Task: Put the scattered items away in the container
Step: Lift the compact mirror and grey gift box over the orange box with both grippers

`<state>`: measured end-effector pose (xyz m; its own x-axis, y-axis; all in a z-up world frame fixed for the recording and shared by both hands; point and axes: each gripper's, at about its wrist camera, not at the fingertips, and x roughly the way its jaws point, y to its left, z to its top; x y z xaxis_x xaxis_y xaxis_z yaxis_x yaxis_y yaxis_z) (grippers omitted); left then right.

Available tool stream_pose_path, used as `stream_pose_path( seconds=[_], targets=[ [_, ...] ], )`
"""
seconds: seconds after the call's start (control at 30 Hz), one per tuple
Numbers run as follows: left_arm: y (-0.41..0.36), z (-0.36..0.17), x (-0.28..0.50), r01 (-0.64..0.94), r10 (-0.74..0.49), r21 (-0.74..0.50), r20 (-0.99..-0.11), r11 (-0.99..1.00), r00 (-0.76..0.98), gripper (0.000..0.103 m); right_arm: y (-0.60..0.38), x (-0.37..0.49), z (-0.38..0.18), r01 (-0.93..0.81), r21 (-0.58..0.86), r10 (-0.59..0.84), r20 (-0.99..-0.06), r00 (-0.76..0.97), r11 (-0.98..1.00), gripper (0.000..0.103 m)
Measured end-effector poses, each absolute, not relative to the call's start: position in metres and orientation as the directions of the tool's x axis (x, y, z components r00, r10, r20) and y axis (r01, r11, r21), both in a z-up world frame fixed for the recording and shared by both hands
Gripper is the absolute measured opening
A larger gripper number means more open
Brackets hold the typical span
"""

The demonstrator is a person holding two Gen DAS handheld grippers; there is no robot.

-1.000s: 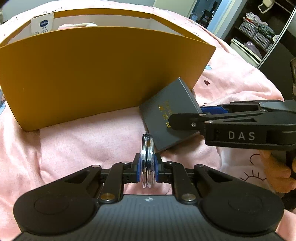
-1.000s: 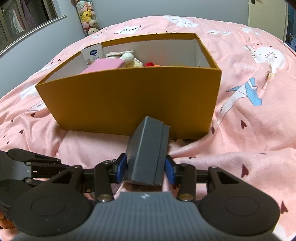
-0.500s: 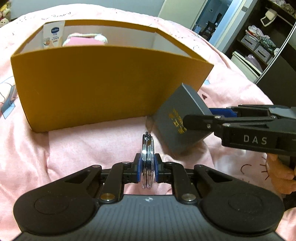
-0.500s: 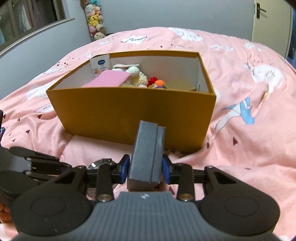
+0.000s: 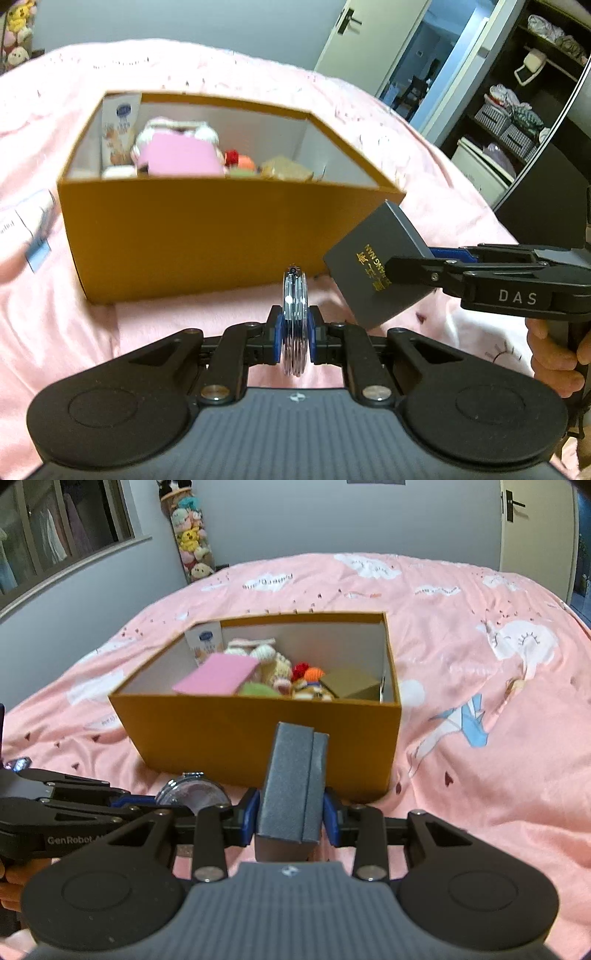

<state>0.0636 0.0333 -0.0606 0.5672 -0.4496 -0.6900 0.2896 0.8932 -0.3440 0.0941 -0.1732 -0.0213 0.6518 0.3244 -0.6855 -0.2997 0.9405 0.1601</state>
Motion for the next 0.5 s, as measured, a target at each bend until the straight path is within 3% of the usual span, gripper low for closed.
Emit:
stream_pose_path(
  seconds=[0.5],
  targets=[
    [0.039, 0.001, 0.069, 0.340, -0.486, -0.349, -0.583, 0.873, 0.651, 0.015, -0.171, 0.093, 0.037, -0.357, 0.115, 0.355, -0.577, 0.736, 0.927, 0.039]
  ],
)
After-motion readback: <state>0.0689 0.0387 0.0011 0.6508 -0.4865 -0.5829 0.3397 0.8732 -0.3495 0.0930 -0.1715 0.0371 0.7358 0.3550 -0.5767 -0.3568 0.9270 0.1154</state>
